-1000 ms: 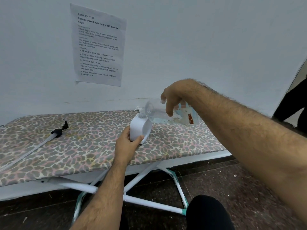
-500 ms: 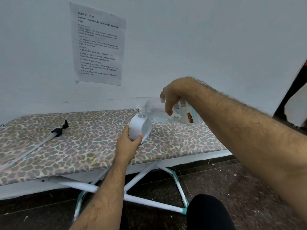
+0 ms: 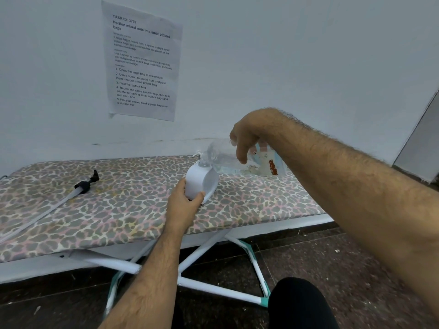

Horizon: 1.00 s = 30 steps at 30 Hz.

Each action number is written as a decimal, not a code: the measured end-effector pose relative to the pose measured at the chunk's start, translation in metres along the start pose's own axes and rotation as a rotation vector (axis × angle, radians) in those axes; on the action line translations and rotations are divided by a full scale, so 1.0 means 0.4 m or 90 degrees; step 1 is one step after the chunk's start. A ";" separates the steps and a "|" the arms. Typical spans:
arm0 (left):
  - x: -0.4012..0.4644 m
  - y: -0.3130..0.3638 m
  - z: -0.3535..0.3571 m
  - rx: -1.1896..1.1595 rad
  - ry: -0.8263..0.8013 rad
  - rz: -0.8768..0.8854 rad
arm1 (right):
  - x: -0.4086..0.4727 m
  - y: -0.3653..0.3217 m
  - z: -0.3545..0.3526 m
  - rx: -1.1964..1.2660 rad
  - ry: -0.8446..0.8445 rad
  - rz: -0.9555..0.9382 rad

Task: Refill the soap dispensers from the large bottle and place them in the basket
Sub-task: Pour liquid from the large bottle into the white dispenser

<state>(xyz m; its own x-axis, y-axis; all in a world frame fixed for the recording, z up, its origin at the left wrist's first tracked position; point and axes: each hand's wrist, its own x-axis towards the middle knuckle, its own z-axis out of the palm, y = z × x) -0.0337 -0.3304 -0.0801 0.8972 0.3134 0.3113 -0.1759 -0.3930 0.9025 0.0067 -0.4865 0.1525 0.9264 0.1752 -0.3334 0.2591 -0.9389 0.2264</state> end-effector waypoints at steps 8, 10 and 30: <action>0.003 -0.004 -0.001 -0.009 -0.002 -0.001 | 0.006 -0.001 -0.003 0.006 0.000 0.009; 0.003 -0.003 -0.001 -0.009 0.001 -0.003 | 0.007 -0.003 -0.004 0.004 0.000 0.009; 0.001 -0.002 0.000 -0.009 -0.001 -0.020 | 0.026 -0.003 0.005 0.014 0.003 0.030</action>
<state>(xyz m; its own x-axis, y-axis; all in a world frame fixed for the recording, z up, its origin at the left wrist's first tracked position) -0.0333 -0.3300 -0.0809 0.9032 0.3240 0.2816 -0.1526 -0.3709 0.9161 0.0155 -0.4841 0.1468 0.9386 0.1328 -0.3184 0.2100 -0.9522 0.2218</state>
